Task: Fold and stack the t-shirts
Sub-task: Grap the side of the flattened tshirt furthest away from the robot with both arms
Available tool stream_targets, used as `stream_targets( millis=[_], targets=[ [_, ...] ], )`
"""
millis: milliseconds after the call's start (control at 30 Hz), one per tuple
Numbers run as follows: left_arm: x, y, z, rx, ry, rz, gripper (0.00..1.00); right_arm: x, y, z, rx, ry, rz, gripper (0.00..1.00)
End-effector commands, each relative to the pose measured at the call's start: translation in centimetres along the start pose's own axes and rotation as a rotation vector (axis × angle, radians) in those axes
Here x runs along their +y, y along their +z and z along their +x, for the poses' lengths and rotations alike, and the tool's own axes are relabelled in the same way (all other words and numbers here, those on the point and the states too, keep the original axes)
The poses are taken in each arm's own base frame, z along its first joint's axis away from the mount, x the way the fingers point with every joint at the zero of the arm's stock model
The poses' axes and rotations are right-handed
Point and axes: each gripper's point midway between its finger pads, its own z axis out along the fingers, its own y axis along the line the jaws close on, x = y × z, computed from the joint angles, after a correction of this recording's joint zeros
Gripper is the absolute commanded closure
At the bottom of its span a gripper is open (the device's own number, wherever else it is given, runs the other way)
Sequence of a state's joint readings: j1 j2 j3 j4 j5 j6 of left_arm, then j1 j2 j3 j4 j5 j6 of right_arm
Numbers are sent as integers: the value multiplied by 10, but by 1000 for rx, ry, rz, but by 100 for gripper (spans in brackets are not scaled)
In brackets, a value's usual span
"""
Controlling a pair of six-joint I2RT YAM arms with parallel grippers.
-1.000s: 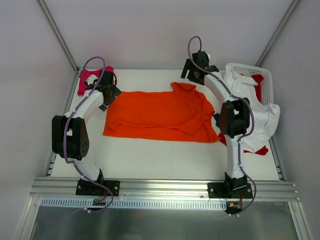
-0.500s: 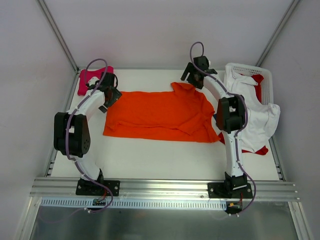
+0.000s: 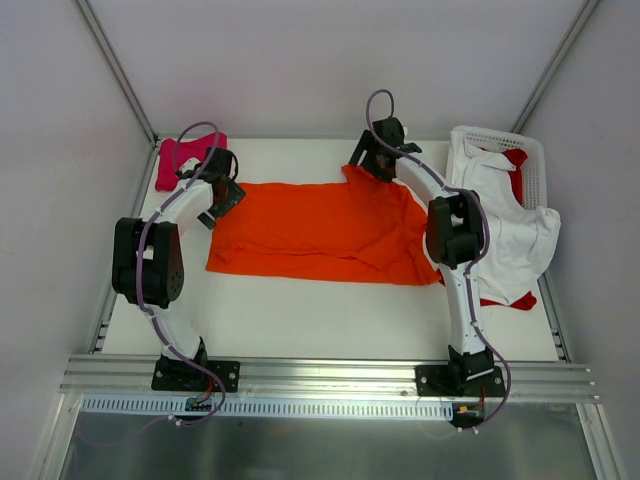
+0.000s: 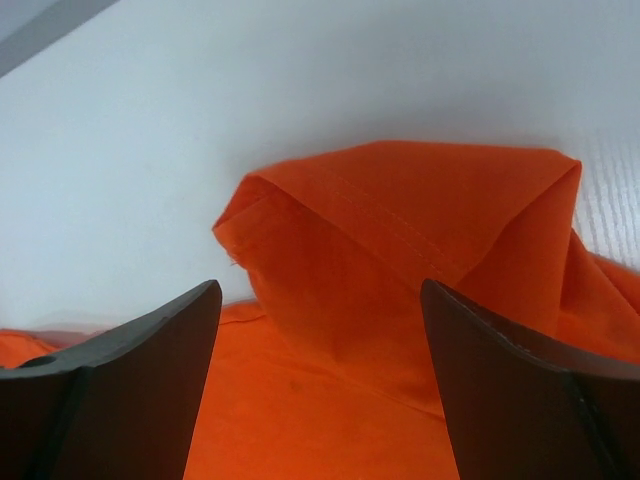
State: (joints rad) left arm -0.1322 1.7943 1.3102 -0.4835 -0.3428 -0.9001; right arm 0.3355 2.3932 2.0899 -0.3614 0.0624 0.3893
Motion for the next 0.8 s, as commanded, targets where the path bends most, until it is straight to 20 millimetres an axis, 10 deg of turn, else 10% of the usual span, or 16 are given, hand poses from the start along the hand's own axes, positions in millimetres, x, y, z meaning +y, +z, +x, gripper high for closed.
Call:
stream_targets(
  millis=[0,767],
  targets=[
    [-10,-2,-2,-3,14,20,18,3,-11,-11,-35,30,-6,16],
    [-9,4,0,3,21,10,19,-27,0,-20,-62,52,48,22]
  ],
)
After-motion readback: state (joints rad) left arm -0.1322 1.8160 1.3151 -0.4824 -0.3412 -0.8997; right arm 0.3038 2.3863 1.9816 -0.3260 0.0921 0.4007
